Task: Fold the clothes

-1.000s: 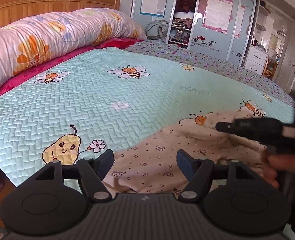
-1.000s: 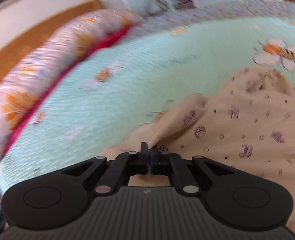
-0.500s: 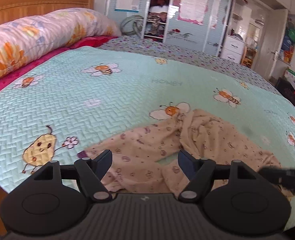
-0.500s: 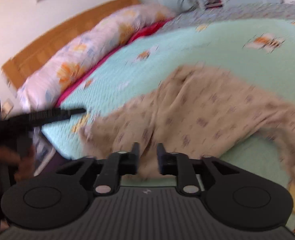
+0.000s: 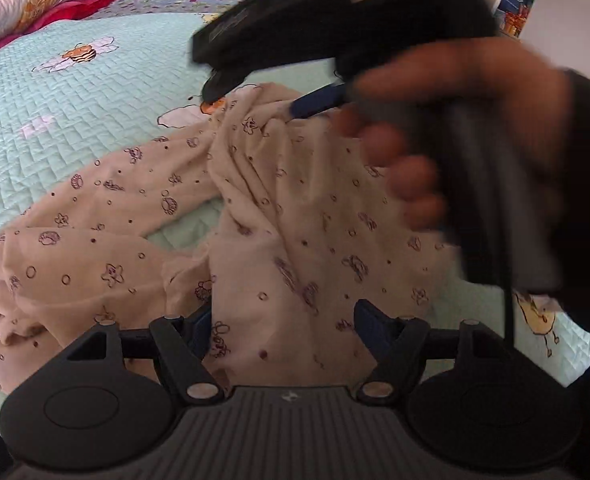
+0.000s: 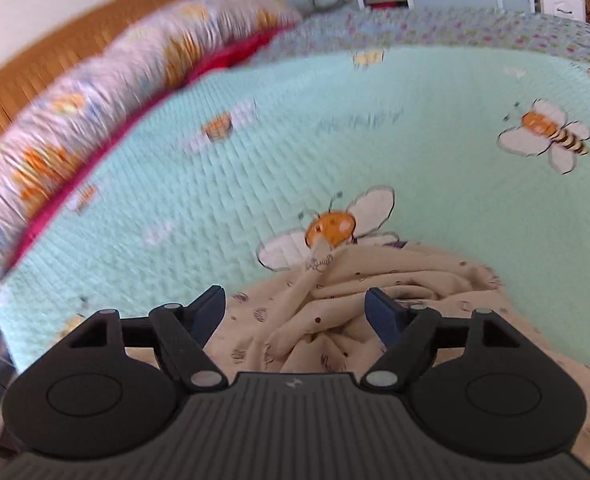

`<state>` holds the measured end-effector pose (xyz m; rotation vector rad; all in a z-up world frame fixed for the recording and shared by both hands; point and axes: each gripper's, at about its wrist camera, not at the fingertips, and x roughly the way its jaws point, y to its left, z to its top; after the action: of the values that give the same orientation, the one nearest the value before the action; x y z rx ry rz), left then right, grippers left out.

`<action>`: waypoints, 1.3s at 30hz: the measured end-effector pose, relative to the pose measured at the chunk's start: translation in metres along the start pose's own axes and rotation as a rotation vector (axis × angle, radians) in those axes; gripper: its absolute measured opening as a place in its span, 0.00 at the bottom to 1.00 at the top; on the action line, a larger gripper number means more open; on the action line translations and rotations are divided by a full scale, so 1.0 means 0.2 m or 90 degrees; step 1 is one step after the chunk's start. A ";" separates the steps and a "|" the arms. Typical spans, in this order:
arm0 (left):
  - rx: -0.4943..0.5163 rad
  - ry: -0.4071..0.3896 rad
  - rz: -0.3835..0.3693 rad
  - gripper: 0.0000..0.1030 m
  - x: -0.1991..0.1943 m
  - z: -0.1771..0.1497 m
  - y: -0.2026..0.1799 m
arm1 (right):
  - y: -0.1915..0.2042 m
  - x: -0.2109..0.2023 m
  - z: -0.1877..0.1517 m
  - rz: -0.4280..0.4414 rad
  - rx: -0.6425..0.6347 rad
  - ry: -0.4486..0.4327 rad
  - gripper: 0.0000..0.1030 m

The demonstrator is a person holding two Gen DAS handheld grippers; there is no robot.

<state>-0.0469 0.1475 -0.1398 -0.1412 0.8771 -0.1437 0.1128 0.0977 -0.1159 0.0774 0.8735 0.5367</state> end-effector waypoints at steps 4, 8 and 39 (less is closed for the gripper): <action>-0.002 -0.005 0.005 0.25 -0.02 0.01 0.05 | -0.05 0.13 -0.03 -0.048 0.005 0.029 0.15; -0.041 -0.050 -0.020 0.07 -0.09 0.10 0.12 | -0.14 -0.10 0.04 -0.008 0.055 -0.039 0.11; 0.245 -0.066 -0.130 0.48 -0.29 0.15 -0.48 | -0.90 -1.20 -0.51 -0.019 0.345 -0.253 0.10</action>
<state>-0.0669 0.0665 -0.0593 0.1214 0.7170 -0.4885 -0.0135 -0.1881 -0.0629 0.6433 0.6074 0.2300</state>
